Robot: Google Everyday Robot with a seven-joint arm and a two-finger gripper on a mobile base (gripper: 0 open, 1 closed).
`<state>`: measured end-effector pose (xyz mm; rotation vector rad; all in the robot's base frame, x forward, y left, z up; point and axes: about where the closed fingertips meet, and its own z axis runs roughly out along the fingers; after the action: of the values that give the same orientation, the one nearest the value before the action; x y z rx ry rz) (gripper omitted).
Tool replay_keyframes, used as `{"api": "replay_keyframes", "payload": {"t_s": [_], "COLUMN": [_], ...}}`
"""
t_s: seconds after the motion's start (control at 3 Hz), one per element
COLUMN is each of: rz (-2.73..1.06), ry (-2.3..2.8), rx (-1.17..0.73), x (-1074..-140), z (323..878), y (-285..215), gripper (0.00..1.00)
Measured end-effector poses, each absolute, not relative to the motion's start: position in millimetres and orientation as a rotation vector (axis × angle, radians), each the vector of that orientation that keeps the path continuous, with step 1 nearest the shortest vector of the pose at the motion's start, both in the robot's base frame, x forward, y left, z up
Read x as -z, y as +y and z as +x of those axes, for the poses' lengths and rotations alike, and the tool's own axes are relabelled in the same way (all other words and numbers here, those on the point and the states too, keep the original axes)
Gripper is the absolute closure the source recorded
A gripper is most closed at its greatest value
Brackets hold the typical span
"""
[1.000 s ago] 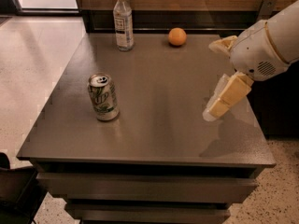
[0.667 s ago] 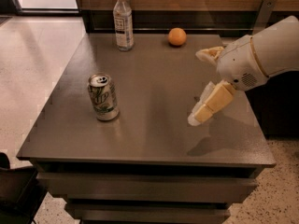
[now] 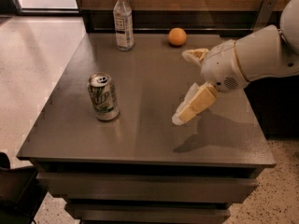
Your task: Knock 7up can over
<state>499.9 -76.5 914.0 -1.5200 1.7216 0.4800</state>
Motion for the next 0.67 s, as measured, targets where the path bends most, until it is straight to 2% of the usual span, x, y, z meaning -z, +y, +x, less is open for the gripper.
{"api": "replay_keyframes", "payload": {"t_s": [0.67], "rz": [-1.426], "ry": [1.703], "rx": [-0.576], "x": [-892.0], "z": [518.6], "y": [-50.0], "gripper": [0.0]}}
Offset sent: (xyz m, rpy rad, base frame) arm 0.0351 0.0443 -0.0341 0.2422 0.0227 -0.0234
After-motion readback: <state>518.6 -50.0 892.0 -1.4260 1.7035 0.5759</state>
